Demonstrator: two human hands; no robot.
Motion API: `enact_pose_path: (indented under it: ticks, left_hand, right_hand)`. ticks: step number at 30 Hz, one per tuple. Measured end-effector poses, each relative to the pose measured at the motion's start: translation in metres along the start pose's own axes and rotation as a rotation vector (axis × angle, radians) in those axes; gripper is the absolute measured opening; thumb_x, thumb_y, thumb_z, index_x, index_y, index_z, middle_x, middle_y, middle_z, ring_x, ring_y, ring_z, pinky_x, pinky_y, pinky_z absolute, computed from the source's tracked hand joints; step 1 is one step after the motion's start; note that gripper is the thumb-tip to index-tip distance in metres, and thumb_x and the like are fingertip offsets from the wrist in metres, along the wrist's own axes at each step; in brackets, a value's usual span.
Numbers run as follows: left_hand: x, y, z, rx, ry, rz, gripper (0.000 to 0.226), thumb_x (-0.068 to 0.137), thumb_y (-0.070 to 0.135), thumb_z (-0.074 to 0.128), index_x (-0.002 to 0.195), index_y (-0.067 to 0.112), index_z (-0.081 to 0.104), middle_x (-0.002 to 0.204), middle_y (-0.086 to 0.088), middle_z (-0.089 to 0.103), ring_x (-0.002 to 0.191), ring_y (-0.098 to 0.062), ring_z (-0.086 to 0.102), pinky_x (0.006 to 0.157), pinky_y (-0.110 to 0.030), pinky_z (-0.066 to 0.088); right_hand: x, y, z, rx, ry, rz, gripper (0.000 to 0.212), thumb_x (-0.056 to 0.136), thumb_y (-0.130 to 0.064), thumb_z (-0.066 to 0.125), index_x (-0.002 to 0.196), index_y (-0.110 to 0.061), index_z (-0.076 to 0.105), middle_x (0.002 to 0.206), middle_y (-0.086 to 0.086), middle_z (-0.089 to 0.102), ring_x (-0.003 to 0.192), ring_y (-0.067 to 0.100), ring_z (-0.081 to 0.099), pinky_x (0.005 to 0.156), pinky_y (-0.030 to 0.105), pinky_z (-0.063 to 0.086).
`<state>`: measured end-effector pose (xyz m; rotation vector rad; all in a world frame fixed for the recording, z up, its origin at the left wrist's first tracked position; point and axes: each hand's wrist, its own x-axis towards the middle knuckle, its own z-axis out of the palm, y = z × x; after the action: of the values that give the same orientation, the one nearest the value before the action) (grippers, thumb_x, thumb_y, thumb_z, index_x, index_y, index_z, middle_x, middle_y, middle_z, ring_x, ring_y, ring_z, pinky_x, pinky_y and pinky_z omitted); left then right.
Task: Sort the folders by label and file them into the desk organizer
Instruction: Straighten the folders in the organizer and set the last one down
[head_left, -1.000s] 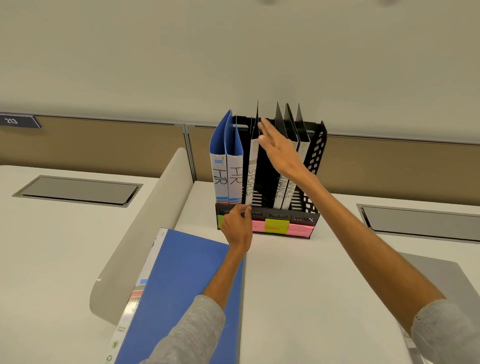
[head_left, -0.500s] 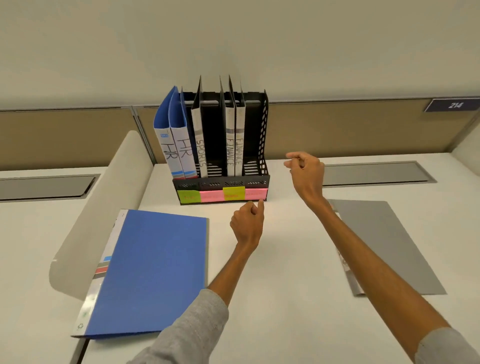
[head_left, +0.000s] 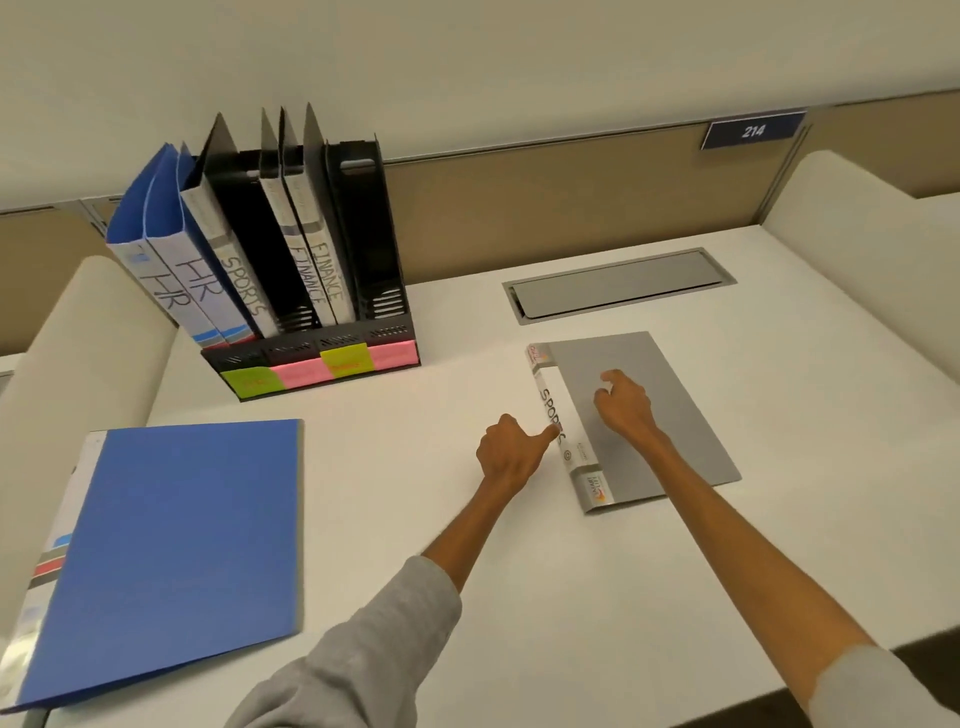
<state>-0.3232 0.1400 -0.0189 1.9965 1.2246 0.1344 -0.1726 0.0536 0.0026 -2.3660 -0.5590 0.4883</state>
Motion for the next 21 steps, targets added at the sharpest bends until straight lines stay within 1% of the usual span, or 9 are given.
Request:
enact_pose_path:
  ticks: [2, 3, 5, 7, 10, 13, 17, 19, 21]
  left_hand:
    - [-0.004, 0.010, 0.017, 0.032, -0.055, -0.006, 0.064, 0.075, 0.070, 0.064, 0.094, 0.009, 0.056, 0.103, -0.009, 0.068, 0.095, -0.029, 0.065, 0.069, -0.031, 0.044]
    - [-0.005, 0.014, 0.025, 0.035, -0.076, -0.012, 0.064, 0.075, 0.069, 0.066, 0.093, 0.009, 0.057, 0.104, -0.009, 0.068, 0.094, -0.029, 0.065, 0.069, -0.031, 0.046]
    - [-0.007, 0.021, 0.038, 0.027, -0.106, -0.030, 0.070, 0.073, 0.067, 0.068, 0.105, 0.005, 0.061, 0.110, -0.010, 0.066, 0.099, -0.029, 0.064, 0.077, -0.035, 0.053]
    - [-0.009, 0.027, 0.048, 0.009, -0.115, -0.051, 0.075, 0.072, 0.064, 0.072, 0.117, 0.004, 0.059, 0.117, -0.011, 0.059, 0.104, -0.030, 0.062, 0.085, -0.039, 0.054]
    - [-0.011, 0.031, 0.062, -0.012, -0.132, -0.048, 0.072, 0.071, 0.053, 0.078, 0.123, 0.008, 0.056, 0.120, -0.011, 0.050, 0.108, -0.030, 0.058, 0.086, -0.038, 0.053]
    - [-0.013, 0.035, 0.075, -0.174, -0.096, -0.095, 0.063, 0.069, 0.035, 0.081, 0.119, 0.008, 0.056, 0.120, -0.013, 0.048, 0.114, -0.030, 0.051, 0.091, -0.040, 0.053]
    - [-0.009, 0.051, 0.077, -0.404, -0.037, -0.304, 0.061, 0.069, 0.023, 0.082, 0.119, 0.005, 0.052, 0.126, -0.014, 0.045, 0.120, -0.033, 0.043, 0.095, -0.041, 0.049]
    - [-0.007, 0.053, 0.074, -0.471, -0.042, -0.342, 0.059, 0.067, 0.017, 0.083, 0.116, 0.005, 0.051, 0.125, -0.013, 0.051, 0.118, -0.033, 0.048, 0.092, -0.044, 0.051]
    - [-0.010, 0.051, 0.072, -0.545, -0.041, -0.315, 0.059, 0.066, 0.011, 0.082, 0.113, 0.007, 0.047, 0.122, -0.011, 0.060, 0.108, -0.031, 0.060, 0.086, -0.042, 0.056]
  right_hand:
    - [-0.002, 0.019, -0.004, -0.041, -0.018, 0.016, 0.045, 0.096, -0.012, 0.047, 0.142, -0.008, 0.044, 0.142, 0.015, 0.050, 0.129, 0.034, 0.048, 0.107, 0.042, 0.038]
    - [-0.002, 0.028, -0.006, -0.062, -0.027, 0.014, 0.046, 0.097, -0.011, 0.047, 0.142, -0.007, 0.044, 0.144, 0.015, 0.048, 0.130, 0.034, 0.047, 0.108, 0.042, 0.037]
    - [-0.002, 0.043, -0.009, -0.100, -0.041, 0.007, 0.046, 0.097, -0.010, 0.048, 0.142, -0.006, 0.043, 0.146, 0.015, 0.046, 0.132, 0.034, 0.046, 0.109, 0.041, 0.037]
    - [-0.002, 0.056, -0.011, -0.160, -0.061, 0.005, 0.046, 0.097, -0.009, 0.048, 0.143, -0.005, 0.042, 0.146, 0.016, 0.045, 0.130, 0.035, 0.047, 0.108, 0.041, 0.038]
    - [-0.004, 0.068, -0.012, -0.260, -0.089, -0.029, 0.049, 0.095, -0.008, 0.050, 0.143, -0.006, 0.040, 0.139, 0.017, 0.052, 0.124, 0.035, 0.052, 0.103, 0.041, 0.042]
    - [-0.007, 0.075, -0.011, -0.274, -0.091, -0.083, 0.058, 0.091, -0.005, 0.055, 0.146, -0.010, 0.036, 0.132, 0.017, 0.057, 0.119, 0.036, 0.055, 0.101, 0.040, 0.044]
    - [-0.007, 0.079, -0.014, -0.222, -0.096, -0.106, 0.059, 0.090, -0.002, 0.057, 0.145, -0.014, 0.038, 0.129, 0.016, 0.059, 0.118, 0.035, 0.056, 0.102, 0.039, 0.043]
    - [-0.007, 0.080, -0.015, -0.234, -0.122, -0.119, 0.059, 0.090, -0.002, 0.056, 0.144, -0.015, 0.038, 0.125, 0.016, 0.060, 0.115, 0.035, 0.057, 0.101, 0.039, 0.043]
    - [-0.007, 0.080, -0.018, -0.243, -0.144, -0.133, 0.059, 0.089, -0.001, 0.054, 0.144, -0.017, 0.038, 0.119, 0.016, 0.062, 0.112, 0.035, 0.058, 0.099, 0.038, 0.043]
